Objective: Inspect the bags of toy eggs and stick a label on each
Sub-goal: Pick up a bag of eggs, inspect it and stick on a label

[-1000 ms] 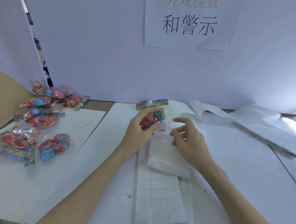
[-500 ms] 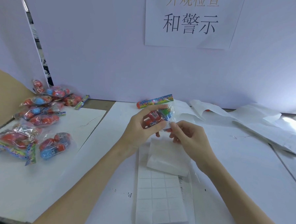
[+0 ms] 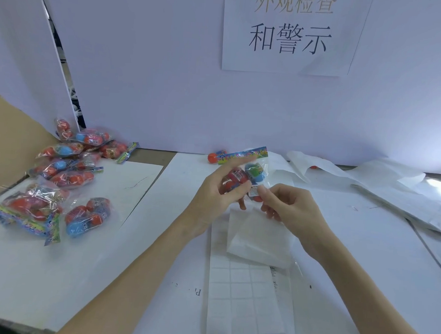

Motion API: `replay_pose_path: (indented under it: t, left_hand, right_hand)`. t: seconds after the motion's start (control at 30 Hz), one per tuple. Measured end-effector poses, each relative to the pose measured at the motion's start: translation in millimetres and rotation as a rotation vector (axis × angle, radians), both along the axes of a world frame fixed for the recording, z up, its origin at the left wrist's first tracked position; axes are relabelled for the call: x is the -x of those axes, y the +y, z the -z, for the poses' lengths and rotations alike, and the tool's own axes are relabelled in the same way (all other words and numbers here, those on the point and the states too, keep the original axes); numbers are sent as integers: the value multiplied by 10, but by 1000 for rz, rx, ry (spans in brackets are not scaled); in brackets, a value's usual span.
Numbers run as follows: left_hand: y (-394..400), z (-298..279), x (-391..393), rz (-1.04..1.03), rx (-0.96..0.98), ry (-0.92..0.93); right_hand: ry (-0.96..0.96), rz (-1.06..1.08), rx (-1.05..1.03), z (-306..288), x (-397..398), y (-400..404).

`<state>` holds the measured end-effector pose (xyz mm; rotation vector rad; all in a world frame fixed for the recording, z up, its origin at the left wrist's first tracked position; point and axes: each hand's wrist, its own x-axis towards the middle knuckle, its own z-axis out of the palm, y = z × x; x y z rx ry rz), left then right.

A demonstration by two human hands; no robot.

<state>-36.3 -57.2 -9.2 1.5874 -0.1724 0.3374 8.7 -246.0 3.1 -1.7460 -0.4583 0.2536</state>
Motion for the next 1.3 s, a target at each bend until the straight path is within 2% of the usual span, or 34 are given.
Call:
replay_pose_path:
  t: [0.1,0.17,0.2,0.23,0.3,0.33,0.37,0.43,0.5,0.57,0.6,0.63,0.7,0.73,0.77,0.83,0.87,0.93,1.0,1.07,1.13,1.2,1.23,1.3]
  left_hand:
    - [12,-62,-3,-71,97,58]
    - [82,-93,-5,-208,137,85]
    - [123,-96,-2,-283,126,90]
    - [155,-88,0,-354,91,95]
    - [192,-53,-10,-459,10,116]
    - [193,-44,-18,-492,-17,130]
    - [186,-39,-22,-520,-44,140]
    - [181,-29,-27,-570,-127,155]
    - [197,-26,-22,-628,-244,148]
    - [233,-32,12,-686,-405,151]
    - [276,-34,31,-741,-541,171]
    - [335,-38,59,-829,-734,226]
    - [506,-67,162,-1009,-1116,461]
    - [614,-90,225,-1050,-1203,607]
    - [729,-108,283,-1054,-1216,748]
    - [963,-77,379,-1015,-1102,948]
    - [1043,-60,416,-977,-1051,1020]
    - [1099,-31,434,-943,-1074,1074]
    - [1043,-30,401,-940,-1181,1023]
    - [972,-11,328,-910,-1247,825]
    - [928,17,251,-747,-1151,561]
    - [860,2,204,-541,-1006,376]
    - [824,11,186,-492,-1001,326]
    - [762,90,143,-530,-1113,326]
  right_hand:
    - [90,93,-103,-102,-75,-104]
    - [204,123,-336,-250,-167,-261]
    - [283,34,-545,-326,-204,-363]
    - [380,-153,-827,-397,-221,-460]
    - [583,-669,-1344,-490,-171,-608]
    - [658,-839,-1443,-539,-145,-672]
    - [668,-946,-1451,-561,-136,-700]
    - [641,-969,-1340,-520,-147,-661]
    - [698,-913,-1196,-419,-159,-584]
    - [748,-776,-1082,-308,-175,-469]
    - [705,-690,-993,-256,-172,-409]
    - [629,-615,-883,-199,-164,-349]
    - [558,-513,-680,-99,-131,-237]
    - [552,-491,-602,-53,-115,-189]
    - [549,-483,-535,-15,-104,-153]
    - [534,-483,-411,44,-88,-93]
    - [533,-482,-362,61,-78,-59]
    - [538,-470,-301,82,-58,2]
    - [545,-449,-283,93,-48,45]
    - [565,-422,-298,101,-54,52]
    - [591,-408,-325,113,-72,37]
    - [597,-401,-336,112,-78,22]
    - [597,-398,-335,109,-78,22]
    - [591,-396,-328,107,-75,20]
